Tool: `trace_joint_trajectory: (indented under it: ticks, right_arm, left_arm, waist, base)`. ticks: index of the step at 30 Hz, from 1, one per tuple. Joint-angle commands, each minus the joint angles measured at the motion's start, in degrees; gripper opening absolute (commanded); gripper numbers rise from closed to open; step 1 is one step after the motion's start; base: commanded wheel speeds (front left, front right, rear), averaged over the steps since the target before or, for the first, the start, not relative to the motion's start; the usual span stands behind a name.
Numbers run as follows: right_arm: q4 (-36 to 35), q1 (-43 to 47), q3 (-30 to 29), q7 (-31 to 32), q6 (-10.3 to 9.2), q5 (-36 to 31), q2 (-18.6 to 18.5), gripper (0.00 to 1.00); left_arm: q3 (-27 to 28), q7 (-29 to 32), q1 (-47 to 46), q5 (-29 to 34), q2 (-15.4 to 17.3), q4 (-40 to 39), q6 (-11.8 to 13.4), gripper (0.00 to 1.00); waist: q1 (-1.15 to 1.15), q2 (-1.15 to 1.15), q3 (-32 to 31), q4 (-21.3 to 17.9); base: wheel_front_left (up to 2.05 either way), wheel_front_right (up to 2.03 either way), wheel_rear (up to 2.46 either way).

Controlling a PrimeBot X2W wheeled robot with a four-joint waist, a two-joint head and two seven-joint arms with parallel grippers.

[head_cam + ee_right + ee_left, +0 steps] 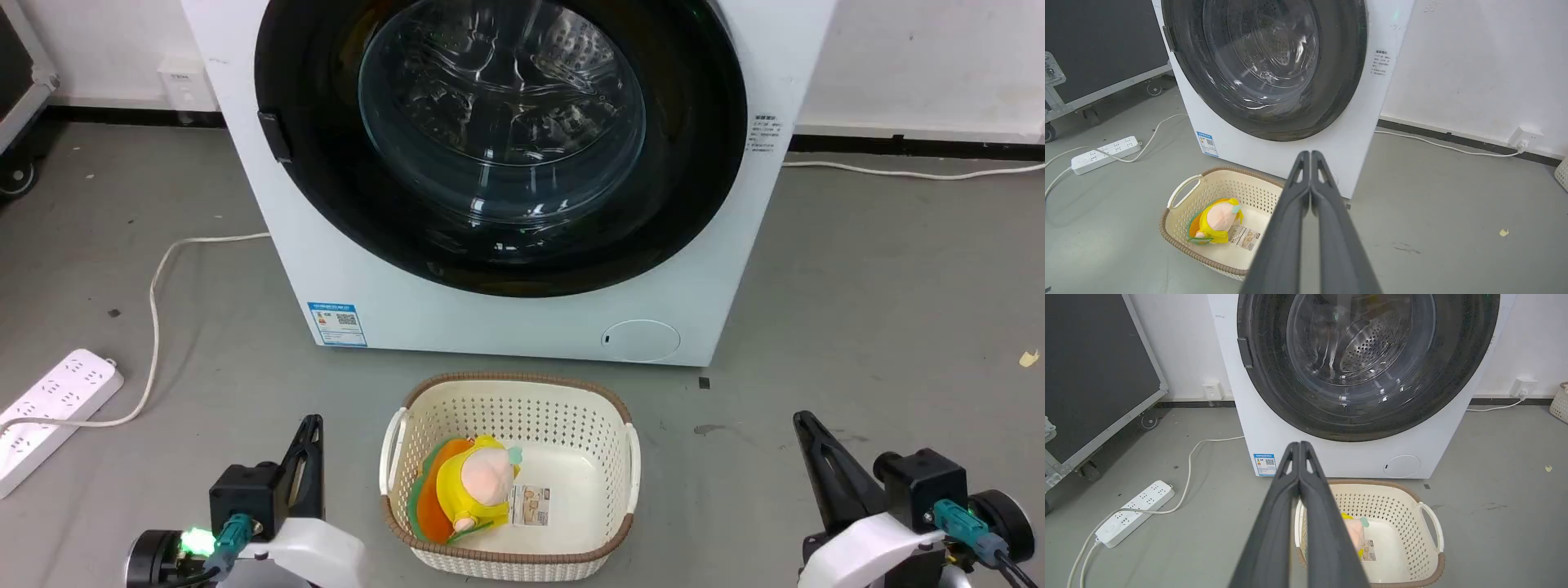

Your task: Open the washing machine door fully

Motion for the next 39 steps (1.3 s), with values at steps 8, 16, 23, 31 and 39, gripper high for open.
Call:
trace_joint_trajectory:
  ticks: [8,16,23,31,39]
  right_arm:
    - [-0.3,-0.7,0.0,0.1,-0.04,-0.4,0.3,0.00]
    - [-0.3,-0.7,0.0,0.1,-0.04,-0.4,0.3,0.00]
    - [-0.3,-0.7,0.0,0.1,-0.04,-0.4,0.3,0.00]
    - [-0.3,-0.7,0.0,0.1,-0.04,-0.4,0.3,0.00]
    - [0.0,0.0,0.0,0.0,0.00,0.0,0.0,1.00]
  left_arm:
    - [0.1,0.0,-0.9,0.5,0.0,-0.2,-0.2,0.00]
    - [0.1,0.0,-0.9,0.5,0.0,-0.2,-0.2,0.00]
    - [0.1,0.0,-0.9,0.5,0.0,-0.2,-0.2,0.00]
    - [0.1,0.0,-0.9,0.5,0.0,-0.2,-0.2,0.00]
    - [0.0,0.0,0.0,-0.1,0.0,0.0,0.0,1.00]
  waist:
    - [0.00,0.00,0.0,0.0]
    - [0.00,0.00,0.0,0.0]
    - [0.00,0.00,0.0,0.0]
    - [0.00,0.00,0.0,0.0]
    - [0.00,0.00,0.0,0.0]
  base:
    - [0.00,0.00,0.00]
    - [0.00,0.00,0.00]
    - [0.00,0.00,0.00]
    - [0.00,0.00,0.00]
    - [0.00,0.00,0.00]
